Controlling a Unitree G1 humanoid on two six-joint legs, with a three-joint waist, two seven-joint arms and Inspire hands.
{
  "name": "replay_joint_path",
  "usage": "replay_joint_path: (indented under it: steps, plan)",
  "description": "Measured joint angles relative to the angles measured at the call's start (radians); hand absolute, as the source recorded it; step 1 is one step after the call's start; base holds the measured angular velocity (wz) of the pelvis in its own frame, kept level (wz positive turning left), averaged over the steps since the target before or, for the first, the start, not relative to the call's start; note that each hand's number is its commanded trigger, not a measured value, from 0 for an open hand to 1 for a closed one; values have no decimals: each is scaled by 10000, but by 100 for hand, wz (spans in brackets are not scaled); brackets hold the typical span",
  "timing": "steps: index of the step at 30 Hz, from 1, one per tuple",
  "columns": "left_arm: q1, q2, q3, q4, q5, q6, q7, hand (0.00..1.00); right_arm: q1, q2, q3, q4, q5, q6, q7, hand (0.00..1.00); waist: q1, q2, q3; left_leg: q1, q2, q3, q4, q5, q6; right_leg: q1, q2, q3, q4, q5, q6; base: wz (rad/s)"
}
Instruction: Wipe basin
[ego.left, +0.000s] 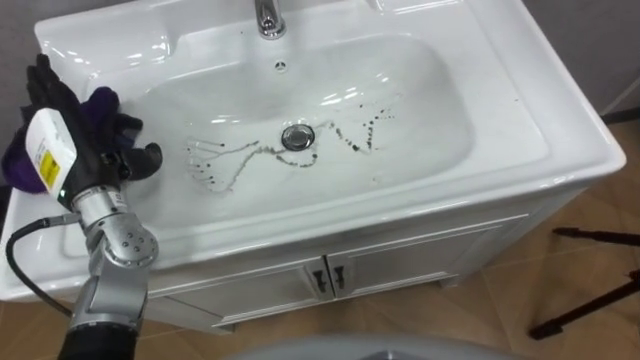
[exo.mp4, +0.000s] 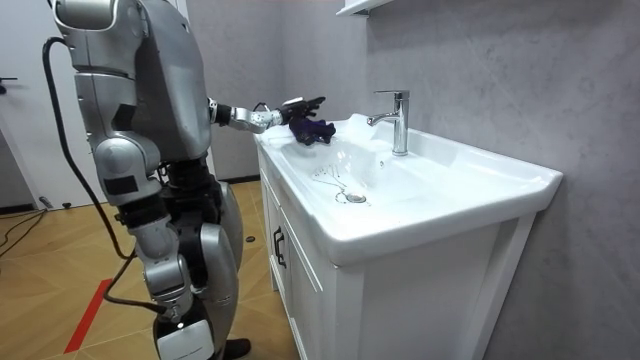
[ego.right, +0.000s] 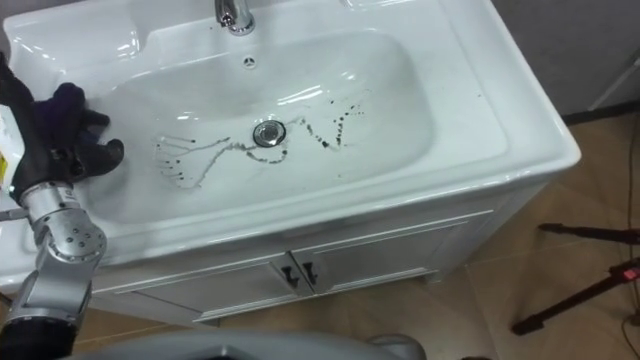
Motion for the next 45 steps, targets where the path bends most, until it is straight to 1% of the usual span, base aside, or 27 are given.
replay_joint_path:
  steps: [5, 7, 9, 12, 14, 16, 19, 22, 27, 34, 38, 45]
  plan:
    - [0, -55, -4, 180, -35, 60, -181, 0, 20, 35, 3, 2, 11, 12, 2, 0, 9, -31, -2, -9, -3, 10, 1, 0, 1, -18, -2, 14, 12, 0, 0, 0]
    - [1, -250, -4, 263, -48, 86, -201, 0, 19, 37, 8, 0, 10, 25, -5, 0, 3, -43, -7, -24, -5, 15, 2, 0, 1, -27, -5, 4, 15, 0, 0, 0]
    - [0, -349, -13, 343, -67, 89, -232, 0, -6, 58, 13, -16, 10, 105, -7, 0, 2, -61, -18, -39, 0, 45, -7, 1, 1, -60, 0, 1, 28, 0, 0, -2]
    - [0, -392, -16, 596, -70, 93, -417, 0, -48, 94, 14, -5, 10, 213, -26, 0, -14, -87, -44, -34, 5, 72, -7, 1, 1, -55, 4, 1, 30, 0, 0, -1]
    - [0, -432, -15, 641, -69, 93, -424, 0, -46, 104, 16, -4, 14, 216, -47, 0, -9, -109, -54, -12, 4, 125, -6, 2, 1, -34, 3, 14, 30, 0, 0, 0]
    - [-18, -439, -3, 663, -303, 83, -440, 0, -81, 116, 17, 11, 59, 209, -100, 0, -13, -147, -81, 8, 5, 145, 1, 4, 4, -16, 3, 90, 30, 0, 0, -2]
    - [-254, -437, -6, 1143, -668, -73, -401, 0, -171, 116, 23, 46, 135, 185, -239, 0, 15, -152, -81, 47, 10, 169, 13, 5, 5, 45, 15, 214, 29, 0, 0, -7]
    - [-351, -436, 25, 1450, -823, -246, -400, 0, -197, 119, 14, 60, 138, 121, -317, 0, 20, -162, -73, 182, 16, 169, -24, 2, 7, 136, 26, 246, 28, 1, -2, -1]
    - [-353, -434, 50, 1457, -1030, -345, -388, 0, -198, 118, -5, 53, 240, 126, -393, 0, 45, -164, -76, 183, 26, 208, -88, 2, 4, 127, 51, 312, -4, 6, -11, -1]
    - [-354, -435, 49, 1482, -1033, -457, -257, 0, -203, 121, 5, 176, 536, 73, -664, 0, 89, -167, -76, 195, 39, 270, -82, 8, -1, 133, 53, 307, -13, 5, -11, 0]
    - [-353, -441, 45, 1484, -1006, -482, -201, 0, -208, 125, -4, 322, 641, -25, -759, 0, 150, -172, -74, 179, 40, 277, -85, 11, -6, 132, 51, 293, 4, 5, -11, 0]
    - [-358, -440, 46, 1488, -820, -503, -167, 0, -211, 179, -33, 387, 673, 14, -921, 0, 178, -238, -68, 160, 19, 143, -9, 7, -3, 130, 47, 227, -8, 5, -11, 1]
